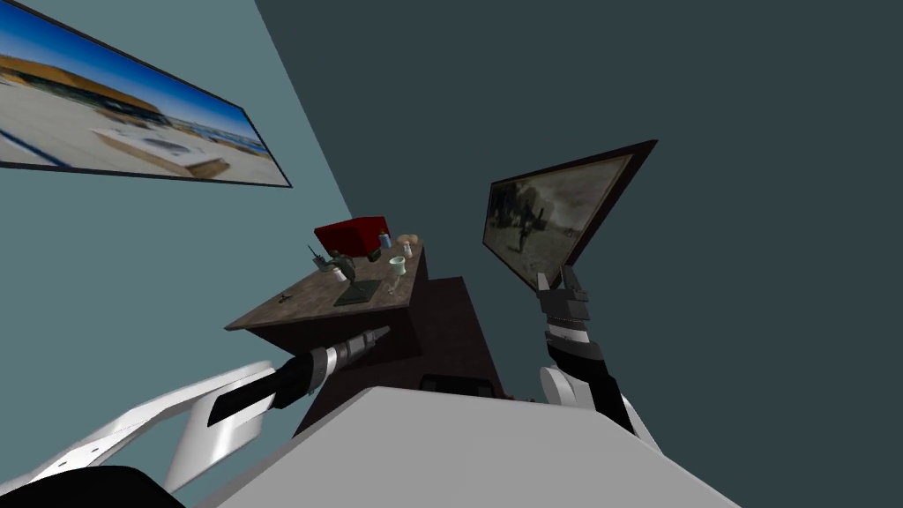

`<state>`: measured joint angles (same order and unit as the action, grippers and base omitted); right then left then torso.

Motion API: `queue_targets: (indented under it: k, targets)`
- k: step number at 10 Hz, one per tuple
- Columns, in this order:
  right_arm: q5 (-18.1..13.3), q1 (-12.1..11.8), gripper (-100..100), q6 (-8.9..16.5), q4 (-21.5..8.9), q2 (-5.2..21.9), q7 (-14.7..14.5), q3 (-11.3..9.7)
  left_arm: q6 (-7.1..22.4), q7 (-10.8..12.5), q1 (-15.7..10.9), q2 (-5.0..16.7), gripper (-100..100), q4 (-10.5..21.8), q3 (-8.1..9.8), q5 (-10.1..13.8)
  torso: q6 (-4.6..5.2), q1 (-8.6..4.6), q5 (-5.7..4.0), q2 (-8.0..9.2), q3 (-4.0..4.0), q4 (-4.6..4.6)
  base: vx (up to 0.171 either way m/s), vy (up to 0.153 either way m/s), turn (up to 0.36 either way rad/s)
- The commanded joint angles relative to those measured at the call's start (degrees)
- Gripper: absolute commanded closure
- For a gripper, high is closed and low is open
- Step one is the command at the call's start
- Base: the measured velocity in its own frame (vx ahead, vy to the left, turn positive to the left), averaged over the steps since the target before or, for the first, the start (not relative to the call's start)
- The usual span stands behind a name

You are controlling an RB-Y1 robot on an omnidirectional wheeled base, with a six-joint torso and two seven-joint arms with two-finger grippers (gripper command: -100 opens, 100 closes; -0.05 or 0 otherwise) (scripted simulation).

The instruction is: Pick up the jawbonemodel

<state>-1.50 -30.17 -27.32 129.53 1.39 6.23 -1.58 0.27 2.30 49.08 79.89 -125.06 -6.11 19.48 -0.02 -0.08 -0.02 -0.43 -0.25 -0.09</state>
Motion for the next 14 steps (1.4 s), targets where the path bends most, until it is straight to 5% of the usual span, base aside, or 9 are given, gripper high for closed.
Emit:
queue_targets:
  k: [1,8,11,14]
  targets:
    - [0.0,0.0,0,0.0,0.0,0.0,0.0,0.0,1.94,0.42,0.67,2.86,-100,1.06,-0.03,0.79,0.0,0.0,0.0,0.0,0.0,0.0,0.127,0.014,-0.175]
    - [0.0,0.0,0,0.0,0.0,0.0,0.0,0.0,7.05,1.32,2.53,12.76,-100,3.29,0.15,2.32,0.01,0.12,0.03,-0.14,-0.07,-0.03,0.115,0.016,-0.104]
    - [0.0,-0.01,0,0.0,0.0,0.0,0.0,0.0,11.66,2.24,4.0,19.13,-100,5.36,0.41,3.42,0.03,0.08,0.02,-0.29,-0.16,-0.06,0.178,0.028,-0.181]
    - [0.0,0.0,0,0.0,0.0,0.0,0.0,0.0,13.01,2.53,4.4,21.64,-100,5.98,0.5,3.69,-0.04,0.02,0.03,0.09,0.04,0.01,0.082,0.018,-0.057]
